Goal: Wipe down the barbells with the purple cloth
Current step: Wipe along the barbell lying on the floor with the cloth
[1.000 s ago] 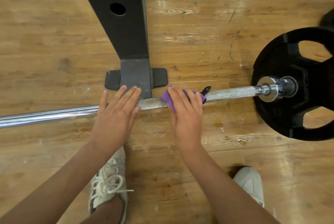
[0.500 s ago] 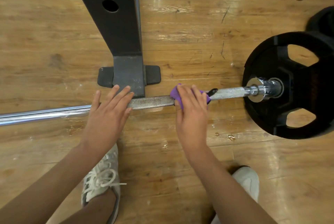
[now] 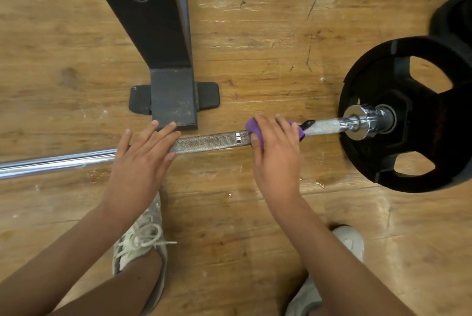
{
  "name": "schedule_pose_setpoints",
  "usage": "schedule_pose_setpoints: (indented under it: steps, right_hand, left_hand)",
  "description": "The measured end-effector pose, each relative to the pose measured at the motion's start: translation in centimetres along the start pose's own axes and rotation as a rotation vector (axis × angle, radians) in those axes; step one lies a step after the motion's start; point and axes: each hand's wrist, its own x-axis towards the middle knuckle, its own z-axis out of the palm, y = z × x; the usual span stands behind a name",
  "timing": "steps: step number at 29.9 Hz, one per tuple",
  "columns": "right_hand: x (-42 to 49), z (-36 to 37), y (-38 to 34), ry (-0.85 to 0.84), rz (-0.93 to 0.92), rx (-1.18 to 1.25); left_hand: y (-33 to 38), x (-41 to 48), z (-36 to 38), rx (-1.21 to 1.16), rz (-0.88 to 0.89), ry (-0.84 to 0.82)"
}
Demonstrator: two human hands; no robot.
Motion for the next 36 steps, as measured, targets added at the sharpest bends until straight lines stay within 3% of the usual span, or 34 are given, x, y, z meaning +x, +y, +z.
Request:
schedule_pose_setpoints:
  steps: [6, 13, 20, 26, 32, 36]
  right_hand:
    - [-0.6, -0.7, 1.2, -0.108, -0.143, -0.039]
    - [-1.1, -1.2, 1.5, -0.036, 0.016, 0.004]
    - [-1.5, -1.7, 2.7, -0.131, -0.160, -0.037]
    - [-2.0, -1.4, 1.4, 0.002, 0.121, 0.039]
    - [-2.2, -1.5, 0.6, -0.186, -0.055, 0.001]
    - [-2.0, -2.4, 1.8, -0.109, 0.044, 0.015]
  left_hand:
    - [0.7, -0.9, -0.1, 0.001, -0.023, 0.005]
    - [1.6, -1.4, -0.5, 0.094, 0.008, -0.116]
    - [3.8, 1.1, 1.0, 0.144, 0.200, -0.172]
    - [4.0, 0.8, 1.8, 0.165, 0.243, -0.097]
    - [4.3, 0.3, 2.0, 0.142, 0.248, -0.076]
    - [4.4, 0.1, 1.9, 0.129, 0.236, -0.100]
